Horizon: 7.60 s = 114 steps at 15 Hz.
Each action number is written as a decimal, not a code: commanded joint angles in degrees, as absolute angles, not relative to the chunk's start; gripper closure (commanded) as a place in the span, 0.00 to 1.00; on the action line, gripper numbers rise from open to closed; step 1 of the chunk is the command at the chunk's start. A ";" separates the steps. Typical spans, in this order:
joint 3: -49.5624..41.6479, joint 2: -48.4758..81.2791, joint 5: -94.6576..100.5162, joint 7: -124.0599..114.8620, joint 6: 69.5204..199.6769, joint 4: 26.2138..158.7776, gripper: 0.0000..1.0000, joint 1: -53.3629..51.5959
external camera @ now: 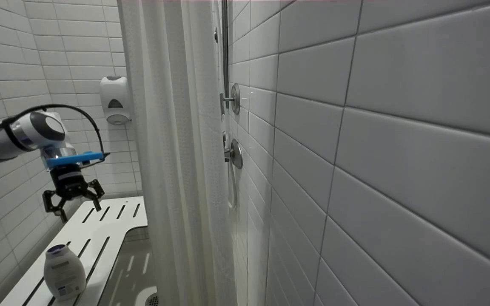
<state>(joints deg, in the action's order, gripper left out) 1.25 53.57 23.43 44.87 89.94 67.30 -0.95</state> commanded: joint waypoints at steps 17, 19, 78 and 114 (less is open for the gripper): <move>1.34 65.57 30.40 61.03 90.16 61.07 0.00 -6.38; 1.67 64.56 30.91 61.74 91.48 62.42 0.00 -7.02; 8.20 46.19 10.77 109.76 137.08 95.69 0.00 2.50; 8.81 53.98 14.71 114.49 141.21 83.81 0.00 0.23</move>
